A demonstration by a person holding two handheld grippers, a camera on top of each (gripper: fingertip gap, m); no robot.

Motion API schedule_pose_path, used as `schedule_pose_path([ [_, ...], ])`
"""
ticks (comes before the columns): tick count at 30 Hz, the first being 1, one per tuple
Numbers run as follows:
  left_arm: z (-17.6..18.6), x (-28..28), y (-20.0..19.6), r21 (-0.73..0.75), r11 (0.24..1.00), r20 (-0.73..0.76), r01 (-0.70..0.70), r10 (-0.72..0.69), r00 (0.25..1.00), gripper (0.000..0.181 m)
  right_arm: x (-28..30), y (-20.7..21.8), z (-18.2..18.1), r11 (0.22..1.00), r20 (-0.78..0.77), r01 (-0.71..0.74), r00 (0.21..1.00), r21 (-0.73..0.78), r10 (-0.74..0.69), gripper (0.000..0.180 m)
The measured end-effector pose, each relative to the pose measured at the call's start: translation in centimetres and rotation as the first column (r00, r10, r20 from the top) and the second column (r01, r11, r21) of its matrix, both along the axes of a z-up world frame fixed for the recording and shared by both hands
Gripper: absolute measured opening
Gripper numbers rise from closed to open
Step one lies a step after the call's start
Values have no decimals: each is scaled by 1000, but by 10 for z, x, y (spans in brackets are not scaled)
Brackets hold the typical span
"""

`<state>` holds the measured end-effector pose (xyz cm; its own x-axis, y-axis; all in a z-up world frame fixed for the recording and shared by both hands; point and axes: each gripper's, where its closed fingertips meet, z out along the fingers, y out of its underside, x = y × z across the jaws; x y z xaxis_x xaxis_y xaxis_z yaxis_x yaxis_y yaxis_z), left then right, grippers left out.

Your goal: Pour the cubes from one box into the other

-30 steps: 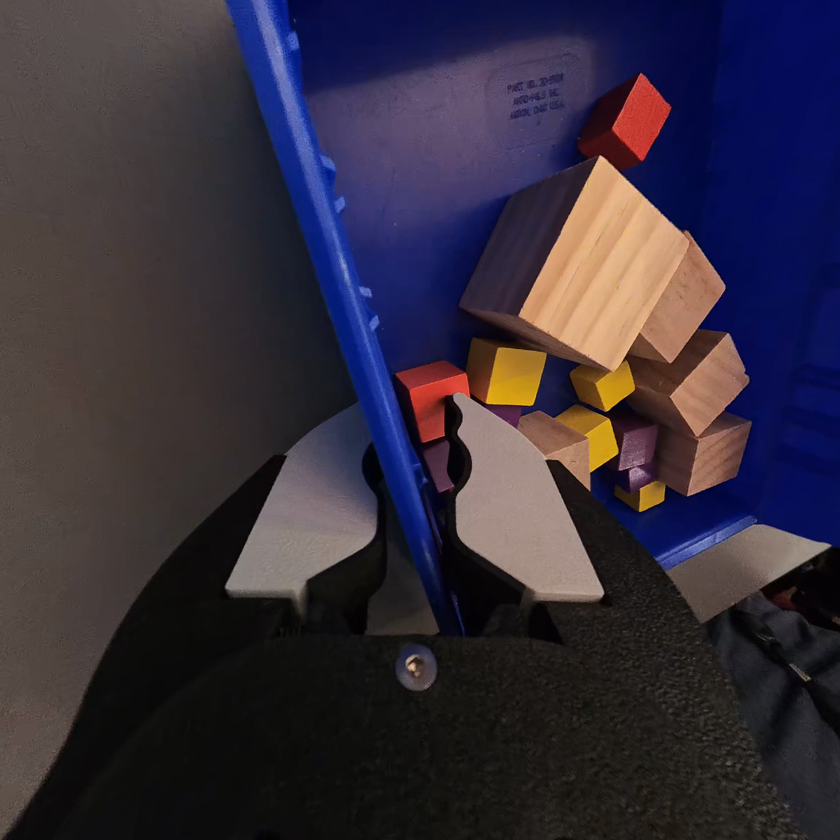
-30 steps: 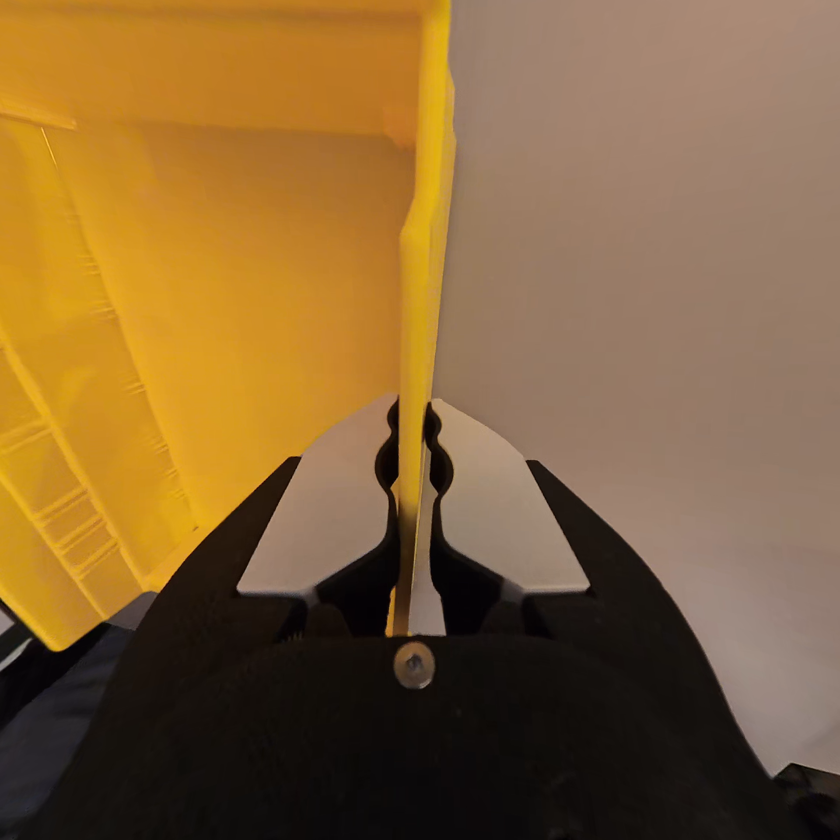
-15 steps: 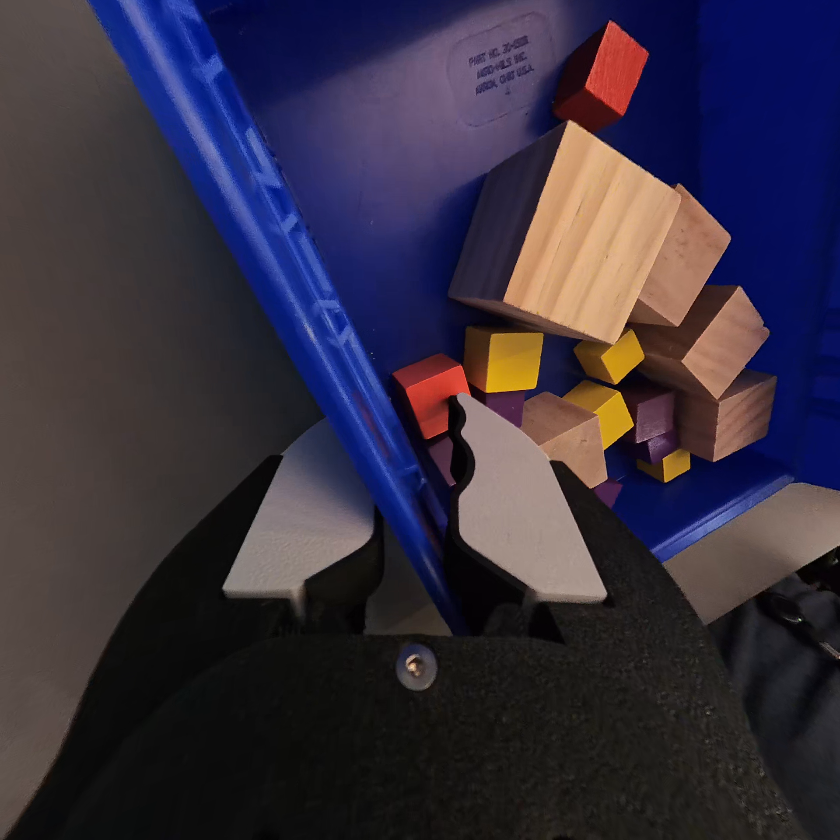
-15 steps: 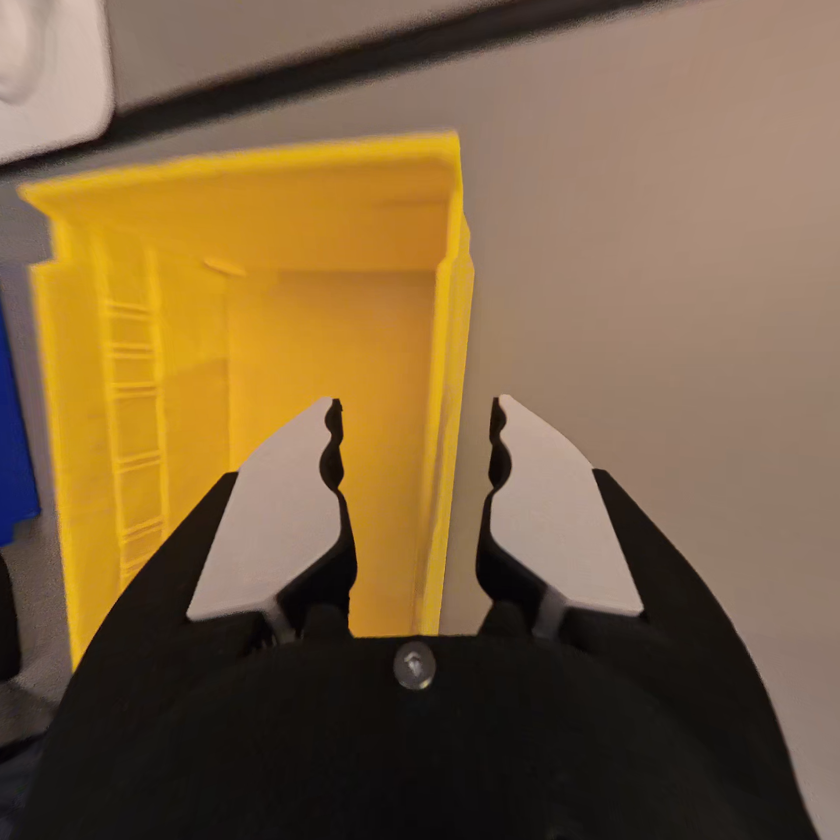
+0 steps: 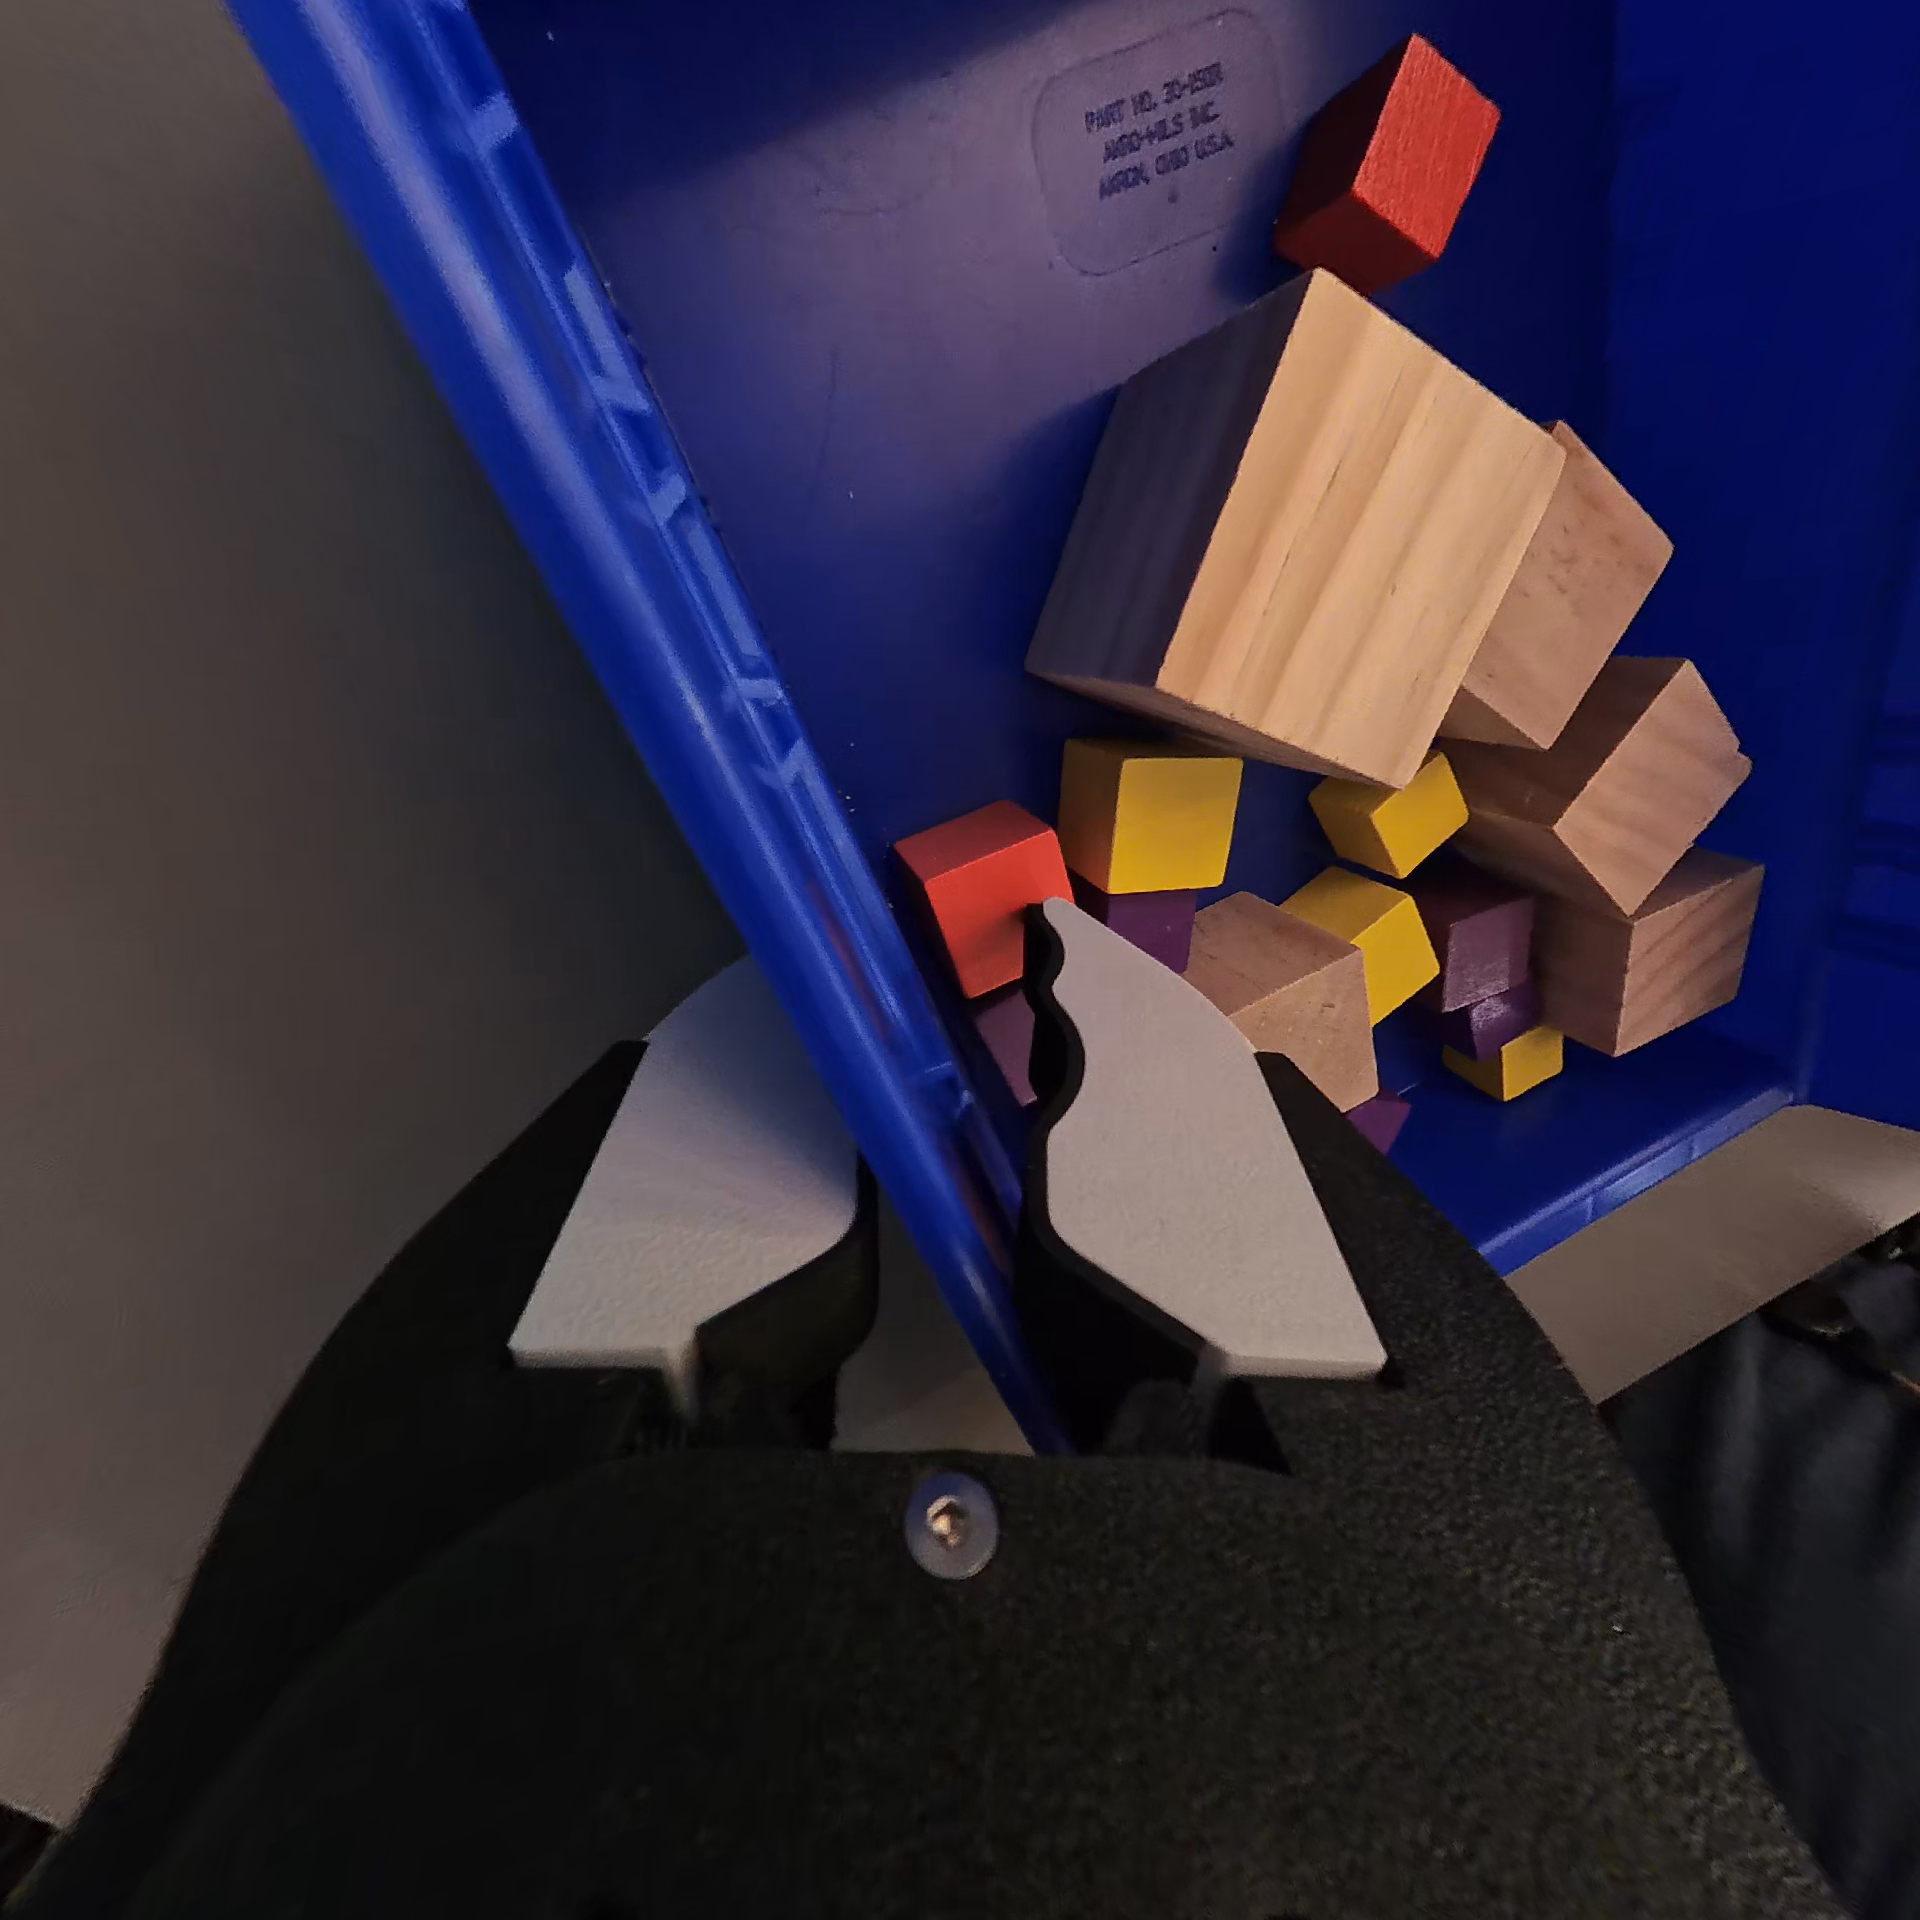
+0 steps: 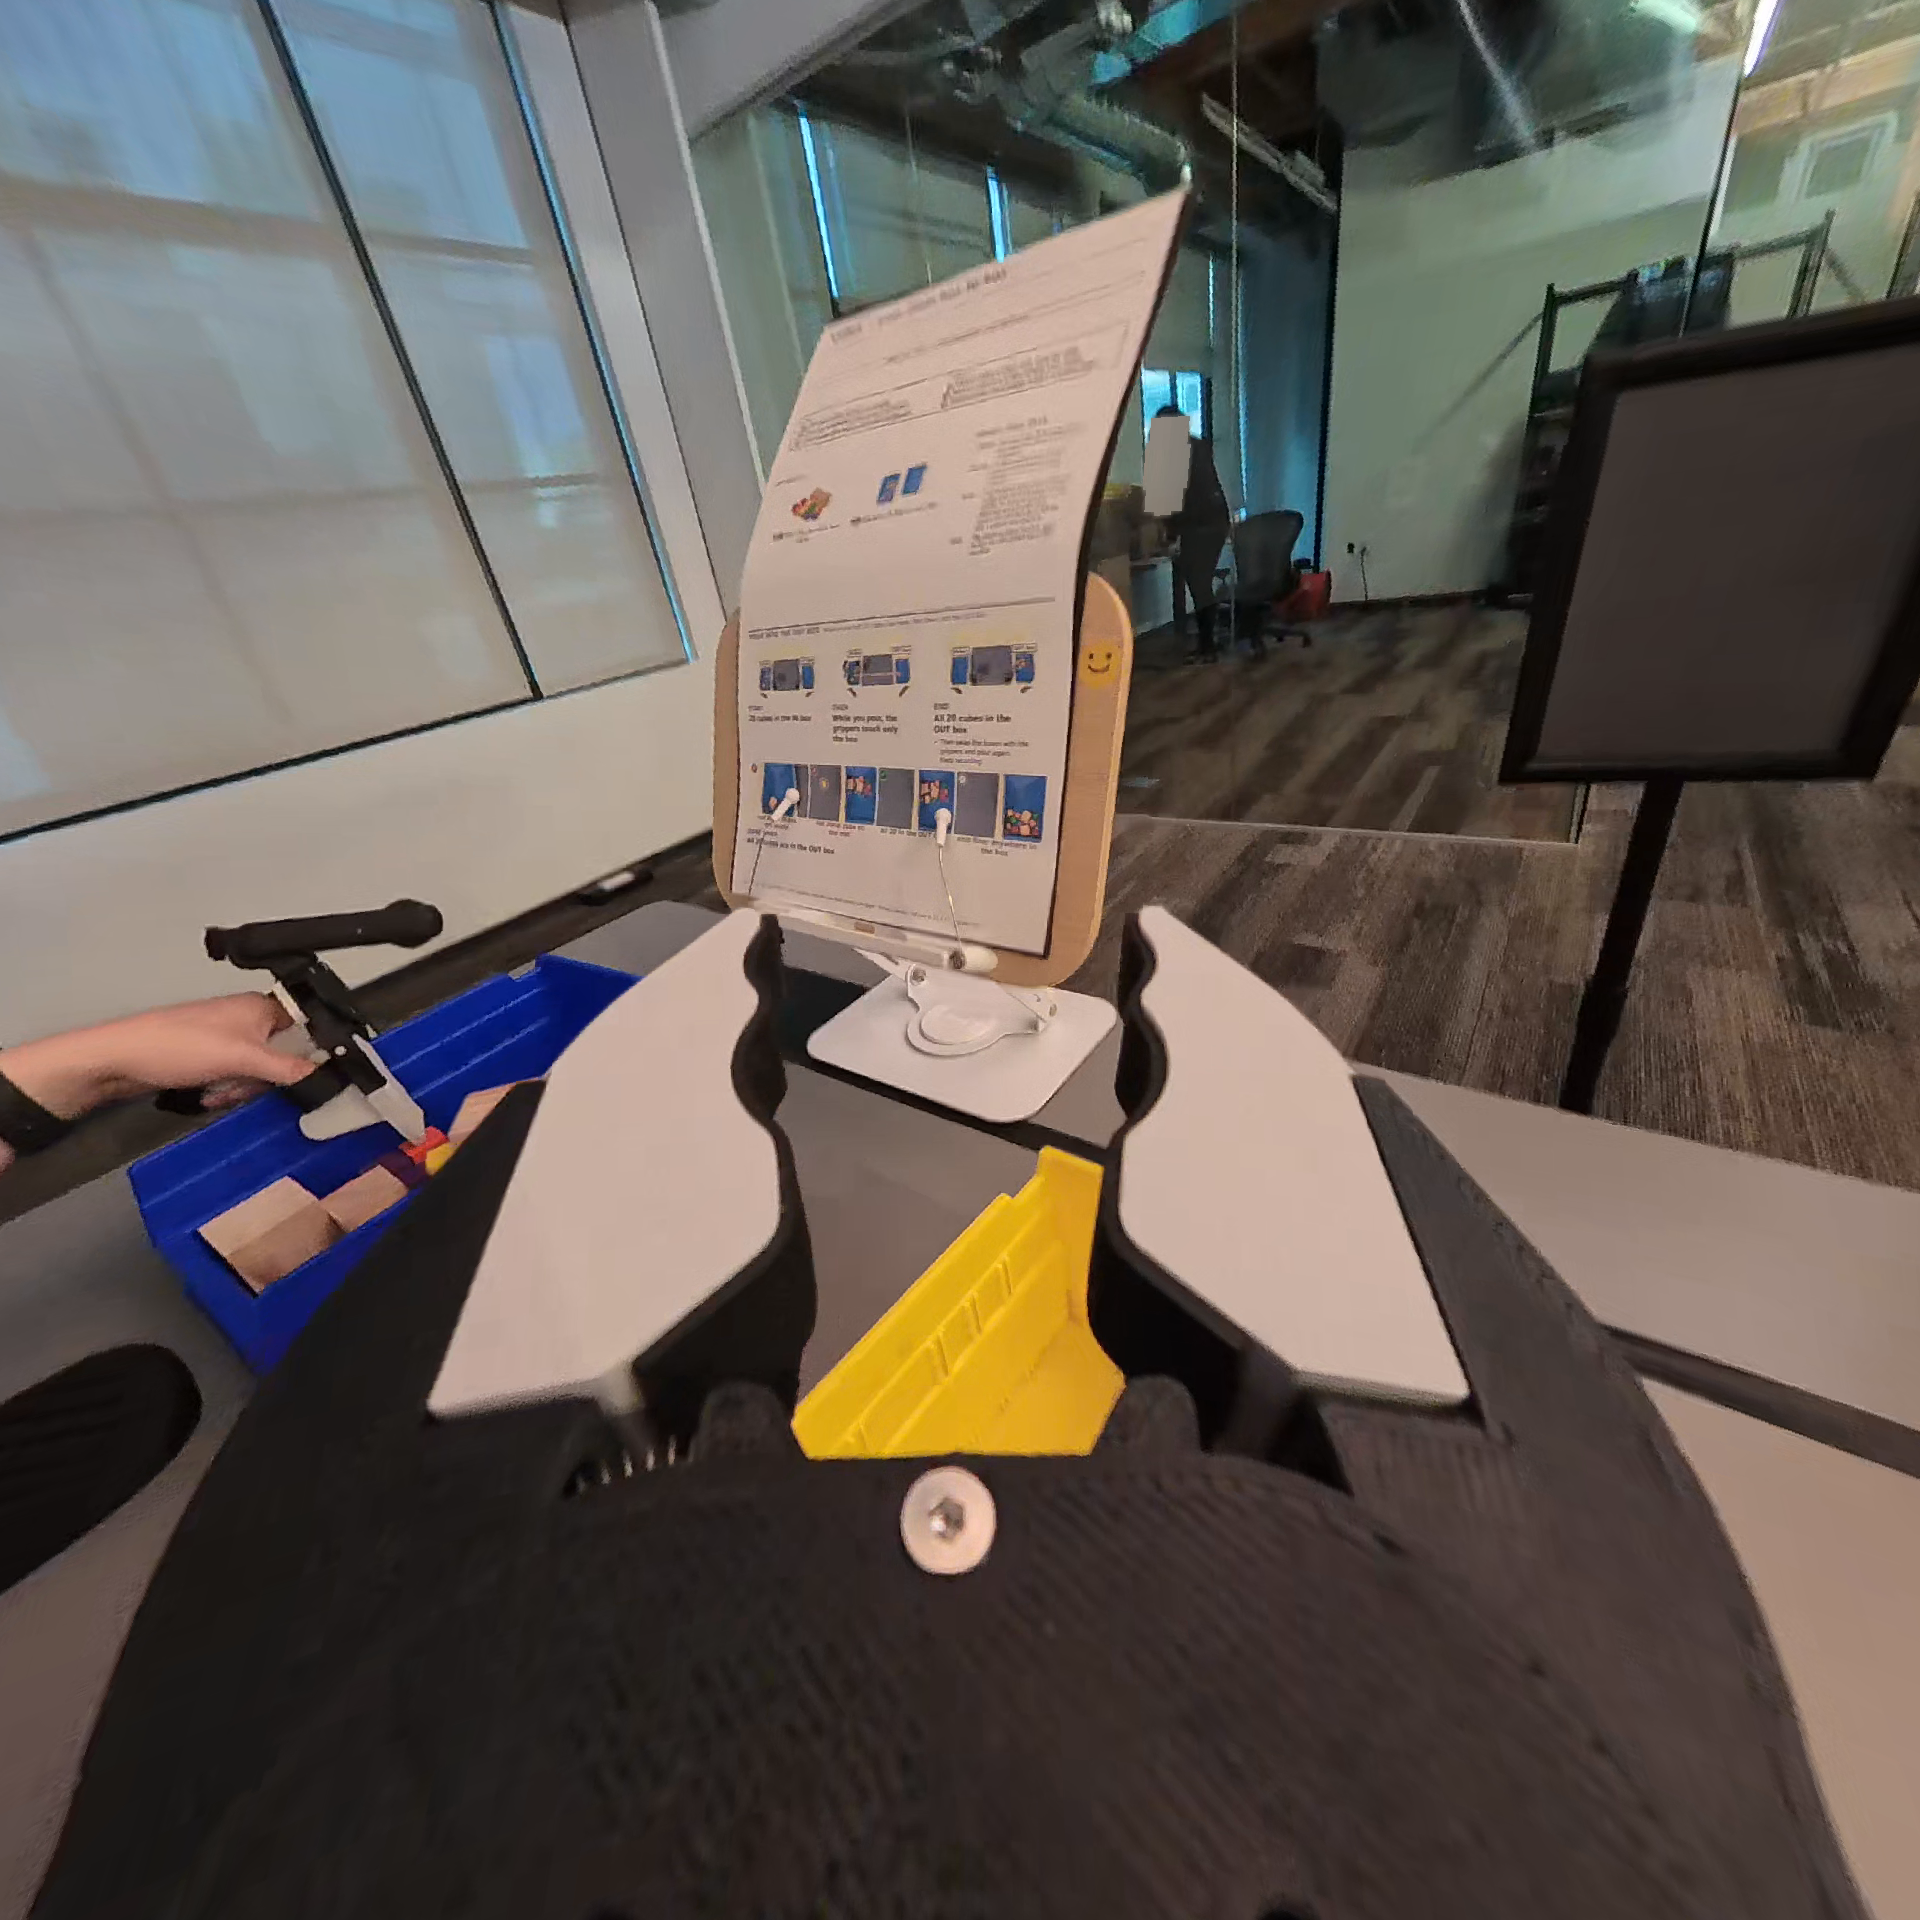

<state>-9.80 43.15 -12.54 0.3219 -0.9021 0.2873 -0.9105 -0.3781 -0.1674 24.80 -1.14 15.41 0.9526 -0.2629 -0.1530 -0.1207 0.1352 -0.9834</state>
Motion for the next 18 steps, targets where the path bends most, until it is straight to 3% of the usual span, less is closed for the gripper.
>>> schedule_pose_path([
  [6,1,-8,12,-15,1000,15,-5,5,1000,29,8,12,-21,997,-25,-59,998,-46,57,60],
  [11,8,-7,6,-155,986,83,-53,67,994,45,13,17,-33,997,-63,-56,997,-57,53,59],
  [18,27,-7,24,-35,992,128,-118,121,984,20,22,3,-31,999,-66,-9,998,-43,6,57],
])
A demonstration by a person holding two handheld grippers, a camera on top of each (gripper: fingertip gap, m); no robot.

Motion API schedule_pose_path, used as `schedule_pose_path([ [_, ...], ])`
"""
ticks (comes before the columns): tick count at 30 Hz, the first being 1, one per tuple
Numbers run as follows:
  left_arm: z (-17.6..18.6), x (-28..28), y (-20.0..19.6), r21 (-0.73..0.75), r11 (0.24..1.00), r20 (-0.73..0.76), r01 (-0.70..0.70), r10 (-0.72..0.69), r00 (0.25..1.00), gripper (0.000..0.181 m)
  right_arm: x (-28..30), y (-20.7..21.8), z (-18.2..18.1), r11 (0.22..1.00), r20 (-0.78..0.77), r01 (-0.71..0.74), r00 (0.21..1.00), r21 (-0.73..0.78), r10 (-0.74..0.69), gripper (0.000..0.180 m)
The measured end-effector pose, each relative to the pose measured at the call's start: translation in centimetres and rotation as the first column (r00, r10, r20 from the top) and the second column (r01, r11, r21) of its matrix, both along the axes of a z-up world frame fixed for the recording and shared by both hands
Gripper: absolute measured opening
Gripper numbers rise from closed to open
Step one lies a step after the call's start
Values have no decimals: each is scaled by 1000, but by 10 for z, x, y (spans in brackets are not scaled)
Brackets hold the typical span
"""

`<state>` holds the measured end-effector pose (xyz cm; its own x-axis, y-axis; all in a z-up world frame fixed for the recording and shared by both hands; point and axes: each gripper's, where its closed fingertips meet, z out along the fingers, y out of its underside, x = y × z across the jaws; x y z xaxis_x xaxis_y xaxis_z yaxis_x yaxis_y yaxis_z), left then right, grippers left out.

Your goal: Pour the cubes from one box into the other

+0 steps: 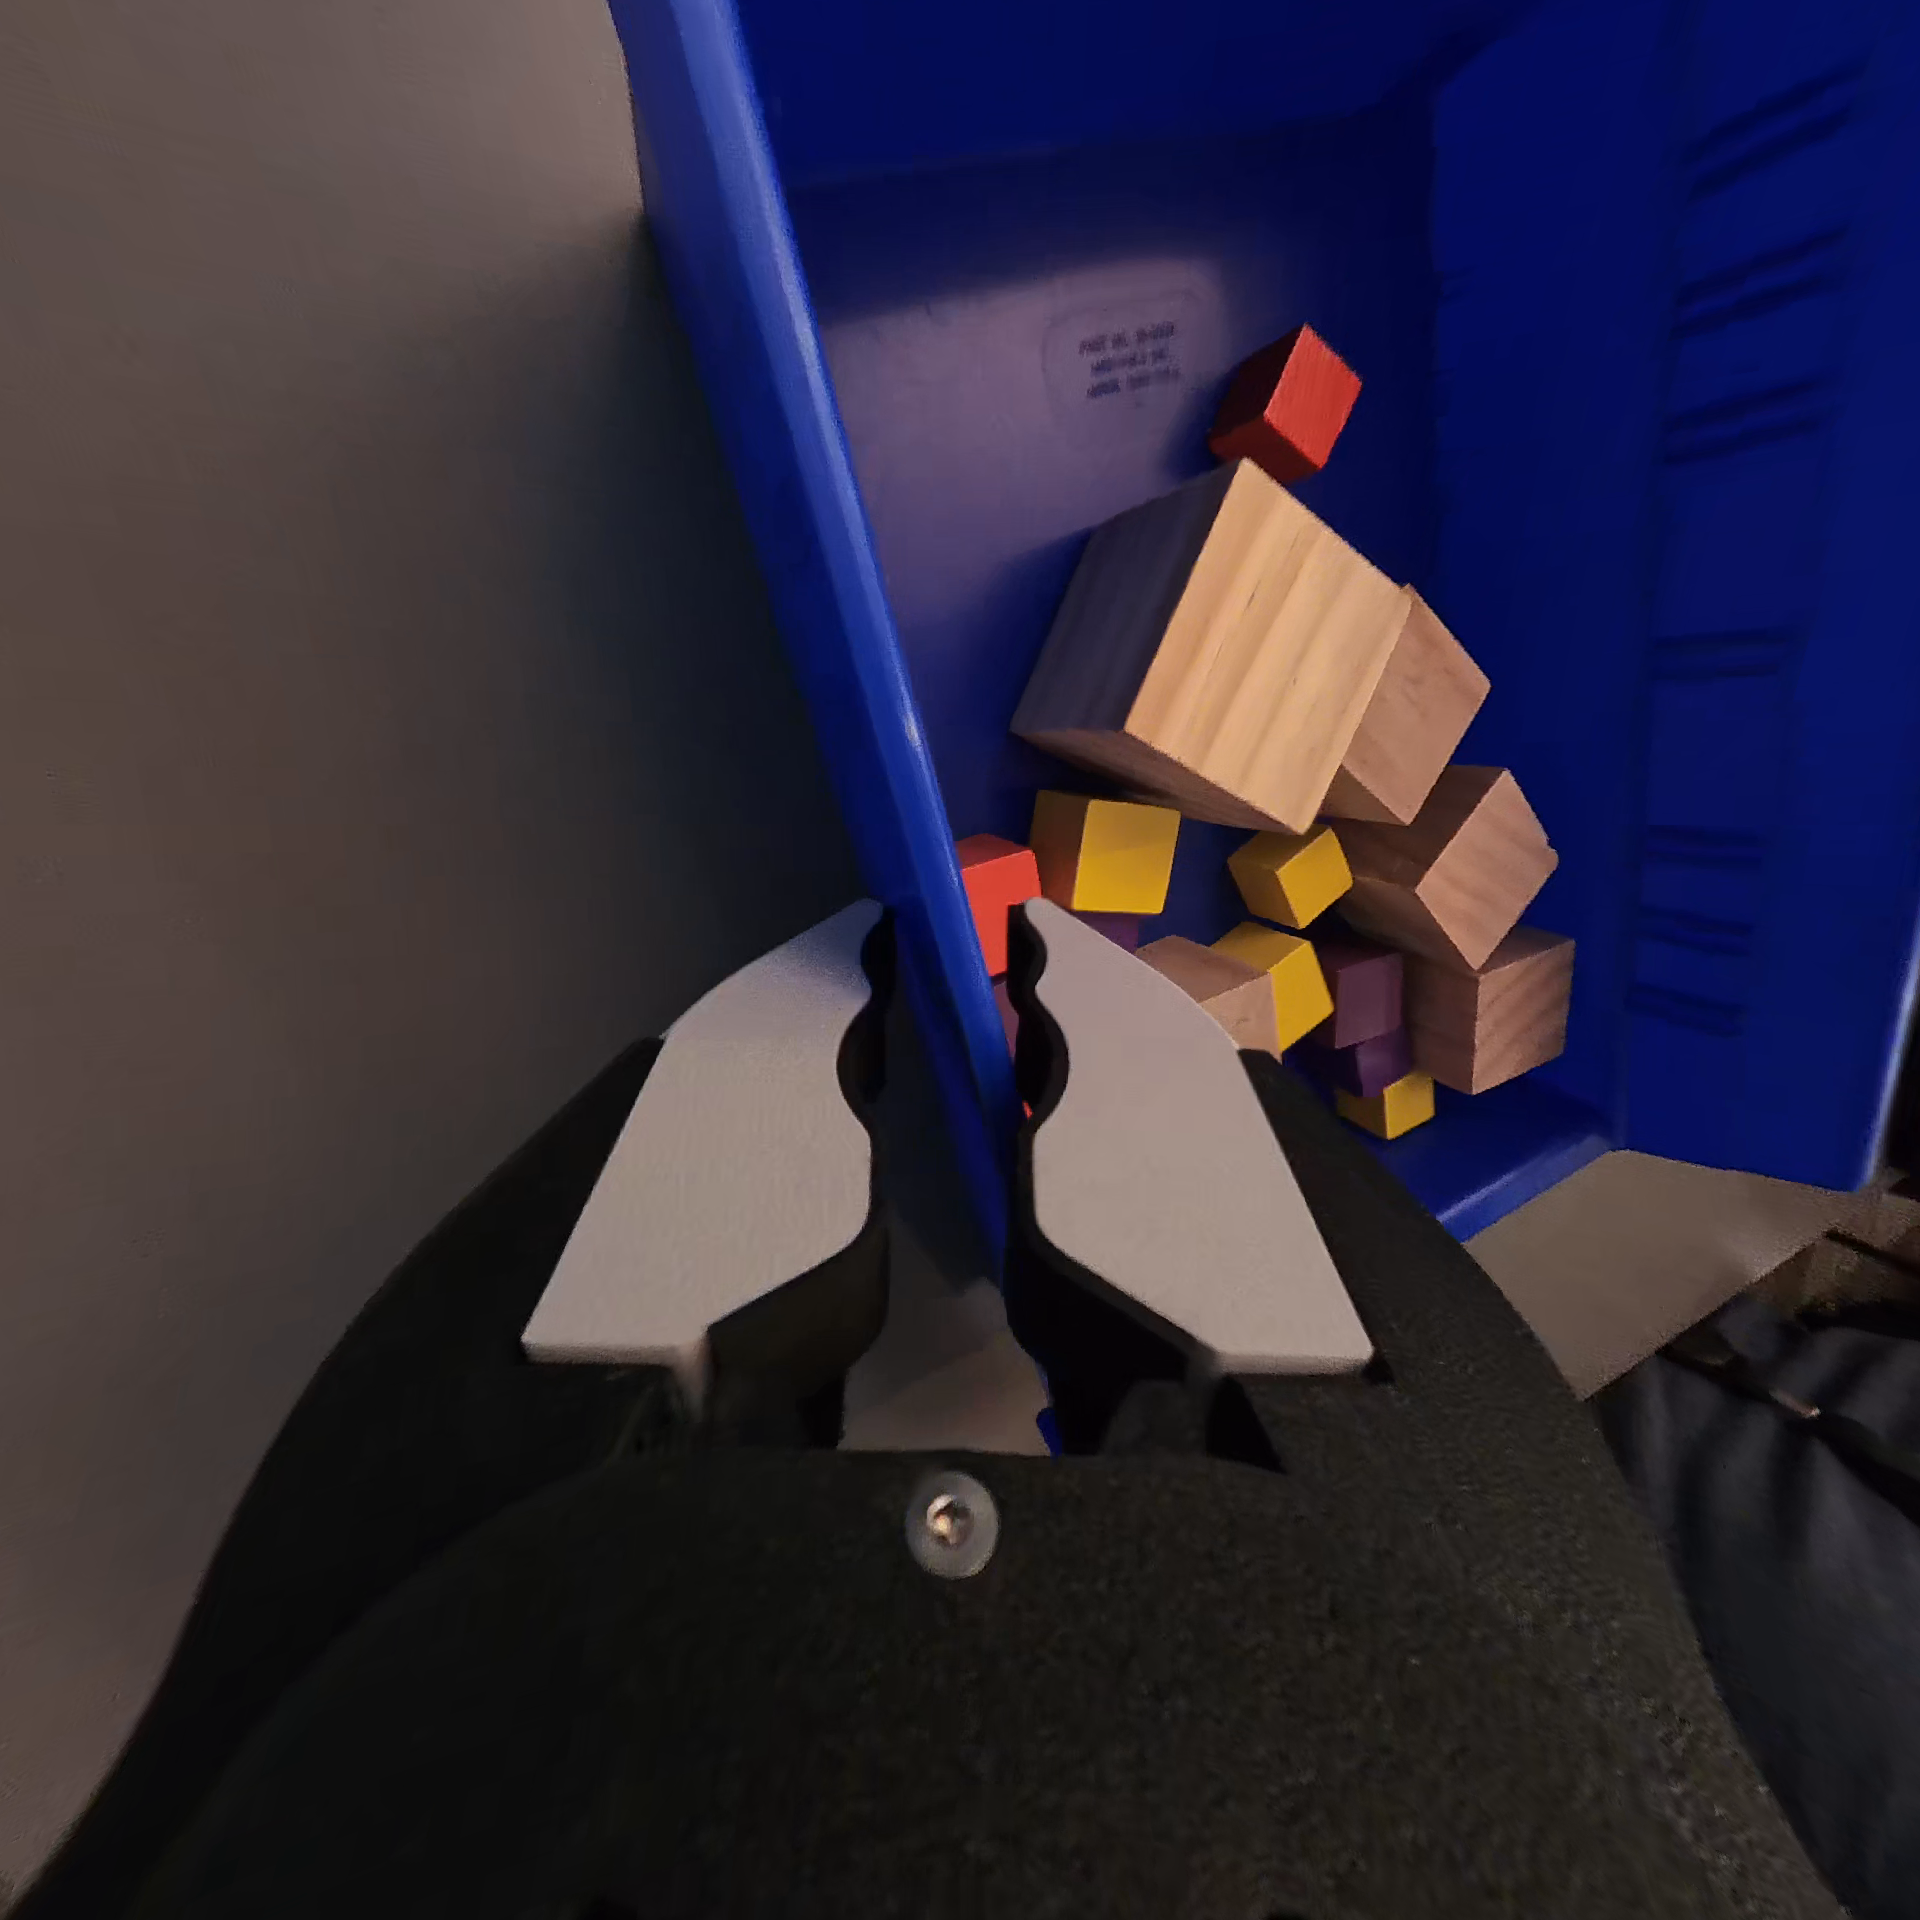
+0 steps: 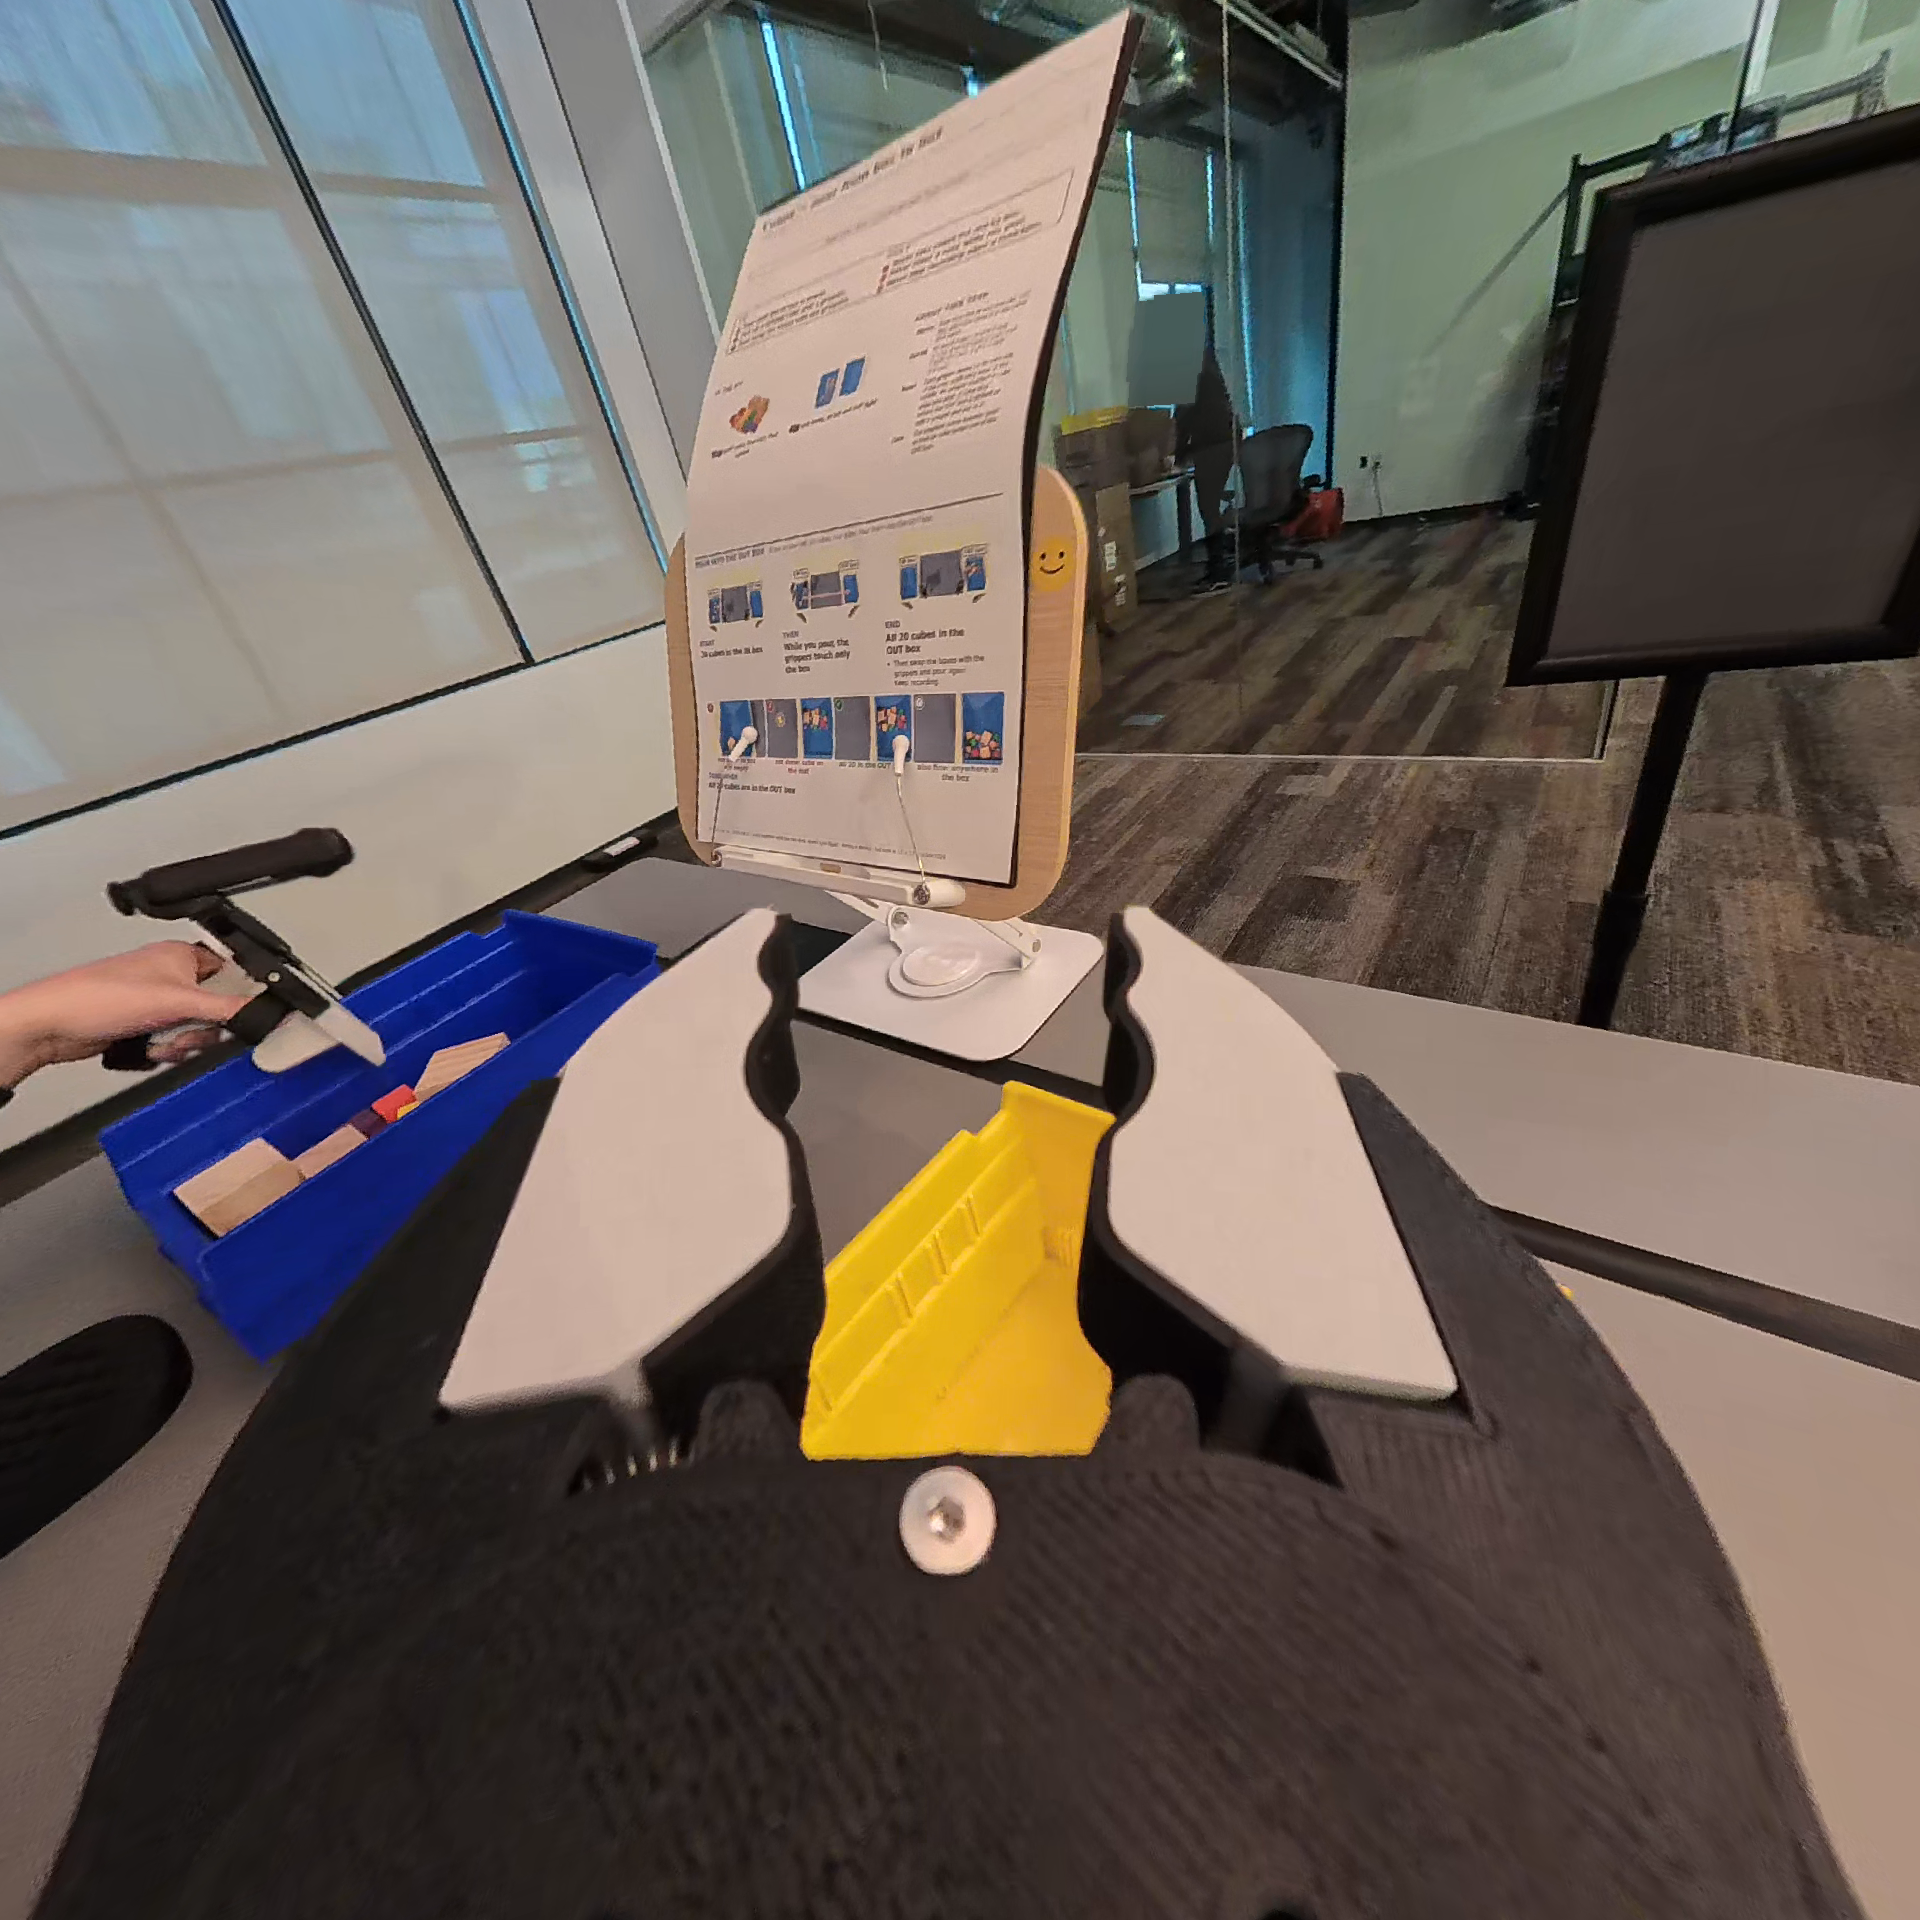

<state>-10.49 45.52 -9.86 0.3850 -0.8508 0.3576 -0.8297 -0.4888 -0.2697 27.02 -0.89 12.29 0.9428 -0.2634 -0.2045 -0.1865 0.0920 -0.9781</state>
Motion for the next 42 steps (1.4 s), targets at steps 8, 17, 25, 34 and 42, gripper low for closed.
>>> schedule_pose_path([
  [8,1,-1,2,10,1000,-22,-6,6,1000,17,3,-20,10,999,-13,28,1000,44,-28,55],
  [17,35,-2,15,313,947,121,-75,39,992,9,-25,12,8,999,56,-13,998,-45,15,53],
  [25,207,-22,-9,345,831,847,-437,-75,527,21,-59,49,6,994,210,-24,977,-111,47,37],
  [34,277,-48,-67,386,828,921,-407,-325,214,0,-109,69,33,999,440,-13,897,-50,34,27],
  [42,331,-40,-95,444,799,896,-405,-410,172,0,-186,100,43,989,625,-147,772,6,111,44],
])
